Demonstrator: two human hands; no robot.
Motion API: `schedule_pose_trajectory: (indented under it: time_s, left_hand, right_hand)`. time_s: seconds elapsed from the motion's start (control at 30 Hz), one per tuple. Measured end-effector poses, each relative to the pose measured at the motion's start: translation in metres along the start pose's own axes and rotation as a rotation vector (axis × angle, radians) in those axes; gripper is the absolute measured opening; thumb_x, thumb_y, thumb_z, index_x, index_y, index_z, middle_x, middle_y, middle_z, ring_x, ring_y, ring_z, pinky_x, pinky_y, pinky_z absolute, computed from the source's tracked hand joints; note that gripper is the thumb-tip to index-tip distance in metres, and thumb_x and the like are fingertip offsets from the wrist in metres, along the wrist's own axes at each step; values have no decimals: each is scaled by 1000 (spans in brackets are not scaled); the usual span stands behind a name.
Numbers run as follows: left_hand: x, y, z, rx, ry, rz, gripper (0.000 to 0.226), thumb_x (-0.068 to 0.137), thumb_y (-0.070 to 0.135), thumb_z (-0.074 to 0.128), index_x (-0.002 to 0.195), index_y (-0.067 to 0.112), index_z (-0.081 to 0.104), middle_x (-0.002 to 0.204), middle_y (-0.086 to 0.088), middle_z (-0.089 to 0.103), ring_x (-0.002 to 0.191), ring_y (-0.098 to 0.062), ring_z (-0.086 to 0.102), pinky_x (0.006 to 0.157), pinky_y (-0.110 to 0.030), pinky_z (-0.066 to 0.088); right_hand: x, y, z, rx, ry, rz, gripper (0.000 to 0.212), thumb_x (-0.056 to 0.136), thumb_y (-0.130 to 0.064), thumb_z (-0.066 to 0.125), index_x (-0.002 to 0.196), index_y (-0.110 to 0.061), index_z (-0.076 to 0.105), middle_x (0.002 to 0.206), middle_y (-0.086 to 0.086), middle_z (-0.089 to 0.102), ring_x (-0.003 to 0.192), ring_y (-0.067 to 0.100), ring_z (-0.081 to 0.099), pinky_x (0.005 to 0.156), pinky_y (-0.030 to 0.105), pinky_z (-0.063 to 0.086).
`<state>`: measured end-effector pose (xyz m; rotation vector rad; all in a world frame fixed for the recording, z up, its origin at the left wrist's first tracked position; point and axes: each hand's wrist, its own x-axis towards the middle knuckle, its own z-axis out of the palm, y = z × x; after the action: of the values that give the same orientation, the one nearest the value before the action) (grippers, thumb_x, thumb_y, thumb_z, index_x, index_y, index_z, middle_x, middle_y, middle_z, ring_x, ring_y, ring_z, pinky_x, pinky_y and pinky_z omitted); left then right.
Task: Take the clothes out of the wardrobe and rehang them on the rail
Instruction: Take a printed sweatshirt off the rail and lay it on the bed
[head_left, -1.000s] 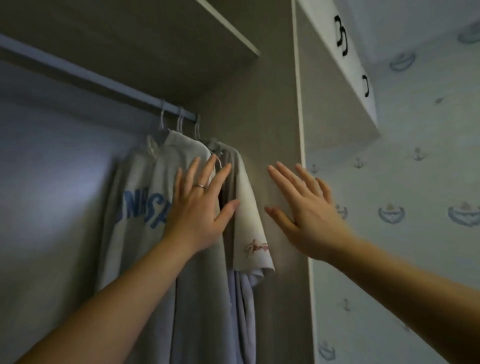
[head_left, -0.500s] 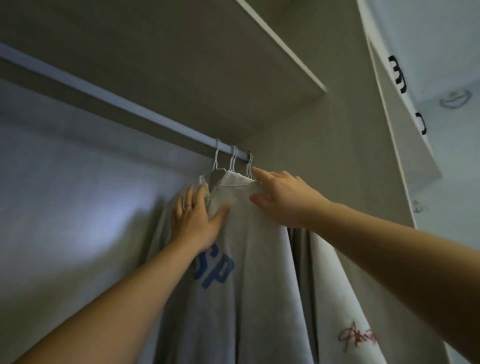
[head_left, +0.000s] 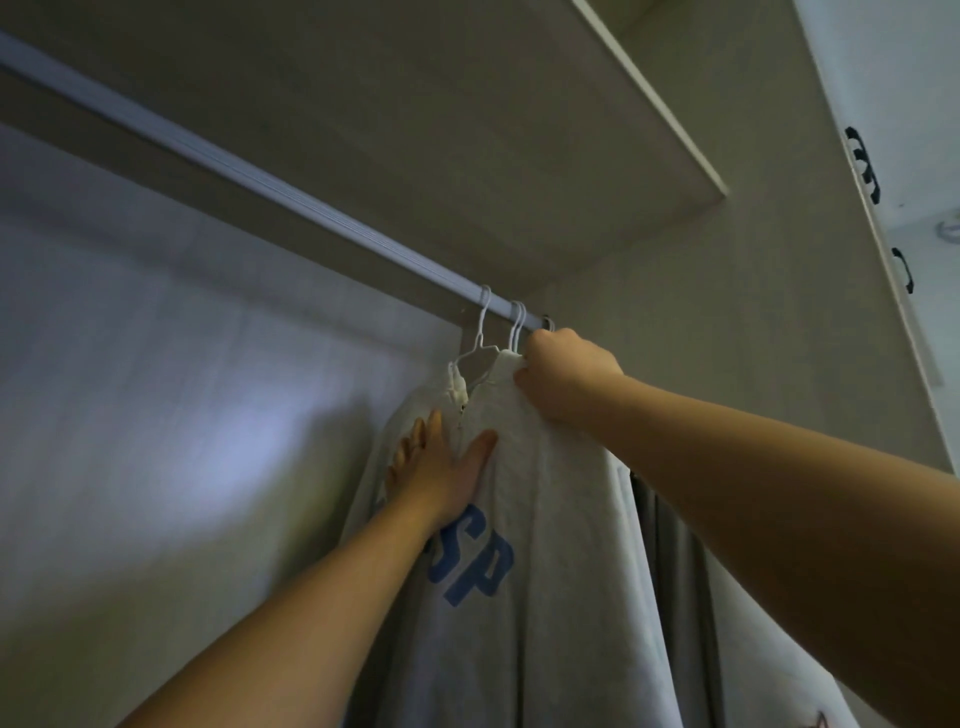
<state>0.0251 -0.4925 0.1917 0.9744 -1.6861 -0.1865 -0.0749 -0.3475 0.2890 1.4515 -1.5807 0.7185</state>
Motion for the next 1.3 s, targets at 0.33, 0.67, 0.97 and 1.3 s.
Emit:
schedule_pose_trajectory:
  time_s: [0.33, 0.67, 0.97, 1.3]
  left_hand:
    - [-6, 13, -5, -57, -15, 31, 101, 80, 86, 29, 159, 30, 3, 167, -1, 9, 152, -30, 10, 121, -54, 13]
    - [-7, 36, -13, -103, 9, 55, 97, 78, 85, 27, 158, 33, 9, 166, -1, 14, 151, -31, 13, 120, -56, 17]
    - [-23, 61, -15, -45, 52, 157, 86, 92, 73, 34, 159, 29, 4, 167, -1, 5, 153, -28, 6, 122, -52, 12]
    - [-87, 109, 30, -126, 248, 460, 90, 84, 75, 15, 158, 25, 14, 167, -1, 8, 153, -19, 1, 123, -47, 4]
  right_hand:
    - [6, 0, -6, 301, 50, 152, 26, 92, -16, 43, 114, -10, 56, 94, 8, 51, 81, 29, 51, 71, 34, 45]
    - [12, 5, -13, 341, 96, 206, 14, 90, -15, 44, 98, -11, 55, 88, 6, 48, 78, 30, 50, 69, 34, 41]
    - [-15, 50, -22, 375, 183, 167, 17, 91, -25, 49, 83, -14, 58, 99, 16, 64, 84, 33, 55, 71, 30, 40]
    - [-164, 135, -74, 283, 264, 154, 16, 95, -31, 57, 87, -20, 66, 73, -4, 61, 74, 21, 54, 60, 29, 28]
